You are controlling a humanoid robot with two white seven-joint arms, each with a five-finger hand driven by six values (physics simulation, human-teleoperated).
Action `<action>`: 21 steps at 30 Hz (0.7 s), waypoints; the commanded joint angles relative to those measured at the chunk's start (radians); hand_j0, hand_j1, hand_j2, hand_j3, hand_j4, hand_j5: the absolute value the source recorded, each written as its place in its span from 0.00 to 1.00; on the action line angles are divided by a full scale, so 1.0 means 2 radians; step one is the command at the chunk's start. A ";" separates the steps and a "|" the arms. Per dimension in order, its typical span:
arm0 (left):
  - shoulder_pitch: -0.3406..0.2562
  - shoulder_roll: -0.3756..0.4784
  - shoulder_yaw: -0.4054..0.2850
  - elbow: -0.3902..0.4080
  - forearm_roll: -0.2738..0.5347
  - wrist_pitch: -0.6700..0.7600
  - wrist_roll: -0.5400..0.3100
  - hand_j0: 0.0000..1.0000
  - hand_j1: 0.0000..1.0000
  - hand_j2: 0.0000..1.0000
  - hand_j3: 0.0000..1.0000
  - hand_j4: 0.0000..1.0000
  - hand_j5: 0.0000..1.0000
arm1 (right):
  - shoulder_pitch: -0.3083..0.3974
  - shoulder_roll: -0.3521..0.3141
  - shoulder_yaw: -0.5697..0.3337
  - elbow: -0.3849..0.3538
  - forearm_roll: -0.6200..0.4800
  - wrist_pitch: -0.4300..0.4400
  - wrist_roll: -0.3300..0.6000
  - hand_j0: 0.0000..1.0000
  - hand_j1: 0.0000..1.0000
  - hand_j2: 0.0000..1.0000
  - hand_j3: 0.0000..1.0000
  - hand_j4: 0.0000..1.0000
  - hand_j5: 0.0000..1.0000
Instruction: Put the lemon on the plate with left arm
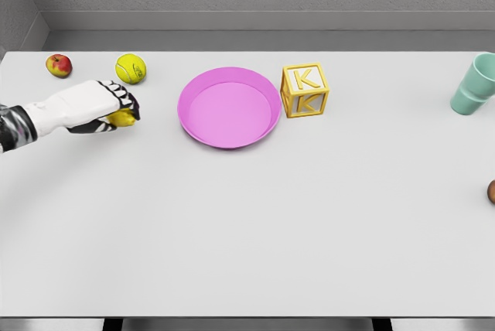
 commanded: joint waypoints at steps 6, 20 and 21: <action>-0.003 -0.015 -0.001 -0.012 0.001 0.001 0.000 0.56 0.56 0.56 0.56 0.56 0.56 | 0.000 0.000 0.000 0.000 0.000 0.000 0.000 1.00 1.00 1.00 1.00 1.00 1.00; -0.018 -0.047 -0.001 -0.012 0.001 0.001 -0.023 0.54 0.54 0.54 0.54 0.54 0.54 | 0.000 0.000 0.000 0.000 0.000 0.000 0.000 1.00 1.00 1.00 1.00 1.00 1.00; -0.018 -0.048 -0.001 -0.012 0.001 0.001 -0.023 0.54 0.54 0.54 0.54 0.54 0.54 | 0.000 0.000 0.000 0.000 0.000 0.000 0.000 1.00 1.00 1.00 1.00 1.00 1.00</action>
